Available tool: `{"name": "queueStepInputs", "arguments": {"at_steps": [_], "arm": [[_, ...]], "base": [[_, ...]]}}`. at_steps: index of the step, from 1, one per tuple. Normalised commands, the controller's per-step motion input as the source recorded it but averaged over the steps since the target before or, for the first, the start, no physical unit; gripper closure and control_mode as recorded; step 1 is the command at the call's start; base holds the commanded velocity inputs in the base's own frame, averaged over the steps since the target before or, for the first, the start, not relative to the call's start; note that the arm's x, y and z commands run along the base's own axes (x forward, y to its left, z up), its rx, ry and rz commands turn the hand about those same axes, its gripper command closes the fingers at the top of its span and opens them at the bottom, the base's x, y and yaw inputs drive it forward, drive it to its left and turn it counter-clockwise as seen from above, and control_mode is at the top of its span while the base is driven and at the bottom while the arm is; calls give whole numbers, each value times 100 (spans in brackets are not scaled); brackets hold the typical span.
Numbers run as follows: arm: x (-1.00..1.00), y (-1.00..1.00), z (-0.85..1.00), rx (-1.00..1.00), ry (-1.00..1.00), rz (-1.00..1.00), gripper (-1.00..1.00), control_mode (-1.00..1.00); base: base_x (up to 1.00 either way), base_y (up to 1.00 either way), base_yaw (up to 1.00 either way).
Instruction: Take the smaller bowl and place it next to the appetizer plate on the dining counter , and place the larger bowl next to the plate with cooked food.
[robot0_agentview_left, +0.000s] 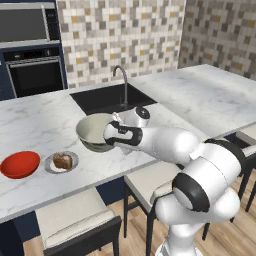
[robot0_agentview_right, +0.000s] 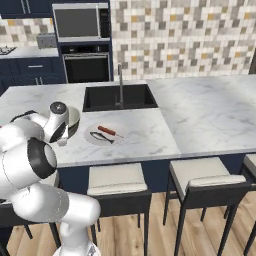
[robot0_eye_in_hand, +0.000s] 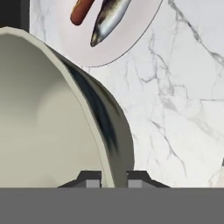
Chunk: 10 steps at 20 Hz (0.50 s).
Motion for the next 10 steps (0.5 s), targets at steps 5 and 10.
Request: {"name": "queueStepInputs", "arguments": {"at_steps": [5, 10], "arm": [[23, 0, -20, 0, 9, 0, 100, -100], [38, -3, -37, 0, 11, 0, 100, -100]], "base": [[0, 0, 0], [0, 0, 0]]}}
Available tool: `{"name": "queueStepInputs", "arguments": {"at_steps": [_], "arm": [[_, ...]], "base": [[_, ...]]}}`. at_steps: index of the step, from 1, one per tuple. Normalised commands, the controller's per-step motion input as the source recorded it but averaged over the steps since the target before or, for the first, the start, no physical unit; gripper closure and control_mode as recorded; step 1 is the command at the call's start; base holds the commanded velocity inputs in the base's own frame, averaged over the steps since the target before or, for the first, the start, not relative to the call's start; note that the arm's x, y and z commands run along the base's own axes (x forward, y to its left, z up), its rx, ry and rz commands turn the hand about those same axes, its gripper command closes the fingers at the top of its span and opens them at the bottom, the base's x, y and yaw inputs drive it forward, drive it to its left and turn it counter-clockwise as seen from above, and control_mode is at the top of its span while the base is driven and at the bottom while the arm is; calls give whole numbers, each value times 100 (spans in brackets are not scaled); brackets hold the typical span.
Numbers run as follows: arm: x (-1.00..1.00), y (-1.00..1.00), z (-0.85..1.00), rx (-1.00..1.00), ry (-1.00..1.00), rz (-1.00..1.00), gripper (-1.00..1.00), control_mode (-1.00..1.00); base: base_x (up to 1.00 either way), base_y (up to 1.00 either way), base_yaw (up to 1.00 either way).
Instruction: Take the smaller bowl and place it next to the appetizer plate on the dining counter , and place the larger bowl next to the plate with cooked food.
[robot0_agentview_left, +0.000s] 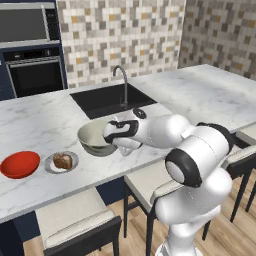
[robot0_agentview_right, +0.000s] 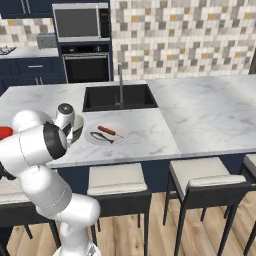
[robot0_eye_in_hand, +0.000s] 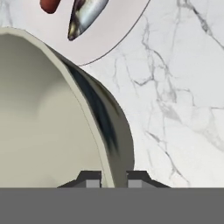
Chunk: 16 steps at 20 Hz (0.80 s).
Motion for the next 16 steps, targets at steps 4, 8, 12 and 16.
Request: {"name": "queueStepInputs", "arguments": {"at_steps": [4, 8, 12, 16], "arm": [[64, 0, -18, 0, 2, -3, 100, -100], [59, 0, -10, 0, 0, -5, 100, -100], [21, 1, -20, 0, 5, -1, 100, -100], [-21, 0, -38, -2, 17, 0, 100, -100]], "base": [[0, 0, 0], [0, 0, 0], [0, 0, 0], [0, 0, 0]]}}
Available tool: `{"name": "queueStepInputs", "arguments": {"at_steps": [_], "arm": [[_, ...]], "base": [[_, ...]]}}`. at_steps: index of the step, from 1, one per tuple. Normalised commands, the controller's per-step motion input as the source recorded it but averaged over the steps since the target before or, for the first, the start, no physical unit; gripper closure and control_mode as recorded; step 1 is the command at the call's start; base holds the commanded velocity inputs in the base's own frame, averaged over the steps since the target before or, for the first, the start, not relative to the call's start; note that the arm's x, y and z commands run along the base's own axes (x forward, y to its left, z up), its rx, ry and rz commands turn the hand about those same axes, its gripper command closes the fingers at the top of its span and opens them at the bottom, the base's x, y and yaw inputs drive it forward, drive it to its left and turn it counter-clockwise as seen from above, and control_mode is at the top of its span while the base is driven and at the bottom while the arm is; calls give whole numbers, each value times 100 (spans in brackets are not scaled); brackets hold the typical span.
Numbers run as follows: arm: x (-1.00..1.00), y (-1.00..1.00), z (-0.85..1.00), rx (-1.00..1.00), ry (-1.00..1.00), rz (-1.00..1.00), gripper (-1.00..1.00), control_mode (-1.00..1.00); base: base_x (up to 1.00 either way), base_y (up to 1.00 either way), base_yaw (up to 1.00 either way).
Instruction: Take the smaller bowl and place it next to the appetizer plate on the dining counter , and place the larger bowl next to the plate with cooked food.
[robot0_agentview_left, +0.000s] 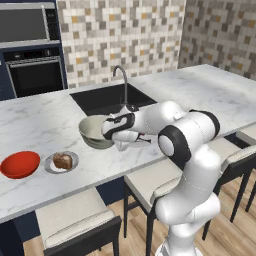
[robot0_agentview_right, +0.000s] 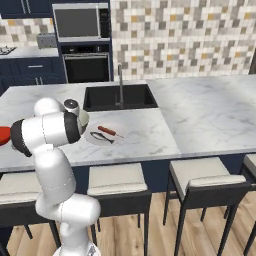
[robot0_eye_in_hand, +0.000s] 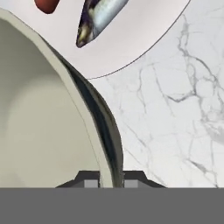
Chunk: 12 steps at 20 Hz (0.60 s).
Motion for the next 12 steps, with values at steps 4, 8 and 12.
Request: {"name": "queueStepInputs", "arguments": {"at_steps": [4, 8, 12], "arm": [[-64, -4, -5, 0, 5, 0, 100, -100], [-5, 0, 4, 0, 0, 0, -100, -100], [-7, 0, 88, 0, -5, -15, -100, -100]], "base": [[0, 0, 0], [0, 0, 0], [0, 0, 0]]}}
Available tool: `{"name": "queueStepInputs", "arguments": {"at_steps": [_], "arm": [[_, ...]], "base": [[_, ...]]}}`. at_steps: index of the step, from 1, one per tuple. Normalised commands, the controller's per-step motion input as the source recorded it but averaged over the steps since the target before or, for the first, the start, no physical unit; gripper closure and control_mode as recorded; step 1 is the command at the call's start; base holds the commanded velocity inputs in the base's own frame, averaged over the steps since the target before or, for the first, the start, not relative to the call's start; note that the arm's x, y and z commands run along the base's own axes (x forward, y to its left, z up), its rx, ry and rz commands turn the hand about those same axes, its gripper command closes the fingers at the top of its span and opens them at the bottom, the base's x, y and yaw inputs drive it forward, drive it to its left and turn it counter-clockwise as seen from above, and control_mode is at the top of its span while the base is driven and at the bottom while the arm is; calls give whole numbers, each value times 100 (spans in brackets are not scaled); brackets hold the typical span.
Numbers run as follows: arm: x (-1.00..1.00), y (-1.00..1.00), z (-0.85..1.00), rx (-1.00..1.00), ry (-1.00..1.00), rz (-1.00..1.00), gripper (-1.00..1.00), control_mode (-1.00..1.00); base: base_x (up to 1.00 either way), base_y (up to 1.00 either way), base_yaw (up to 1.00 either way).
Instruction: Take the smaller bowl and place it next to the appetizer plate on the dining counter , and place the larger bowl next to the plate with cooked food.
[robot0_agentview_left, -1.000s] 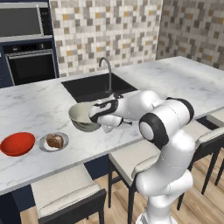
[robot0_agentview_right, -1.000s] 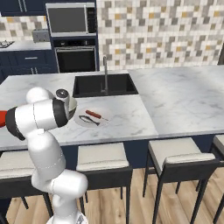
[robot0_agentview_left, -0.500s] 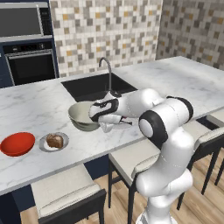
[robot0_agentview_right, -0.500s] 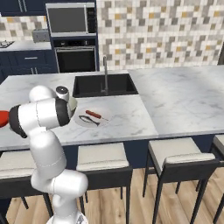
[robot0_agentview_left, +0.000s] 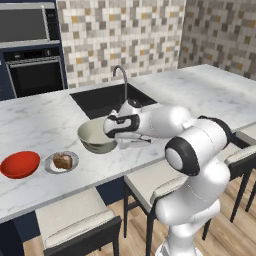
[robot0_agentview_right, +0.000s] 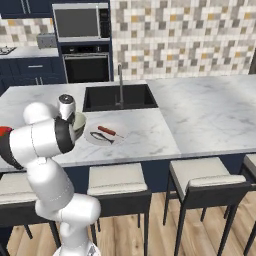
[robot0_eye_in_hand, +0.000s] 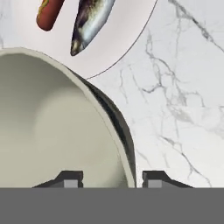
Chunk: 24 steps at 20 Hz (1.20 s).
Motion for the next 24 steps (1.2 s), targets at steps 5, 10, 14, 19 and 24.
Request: {"name": "queueStepInputs", "arguments": {"at_steps": [5, 10, 14, 19, 24], "arm": [[-7, 0, 100, 0, -13, -16, -100, -100], [-68, -4, 100, 2, -26, -20, -100, -100], [-100, -19, 100, 12, -27, -28, -100, -100], [-100, -40, 81, 11, -31, -22, -100, -100], [-100, -47, -13, 1, -26, -14, -100, -100]], "base": [[0, 0, 0], [0, 0, 0], [0, 0, 0], [0, 0, 0], [0, 0, 0]]}}
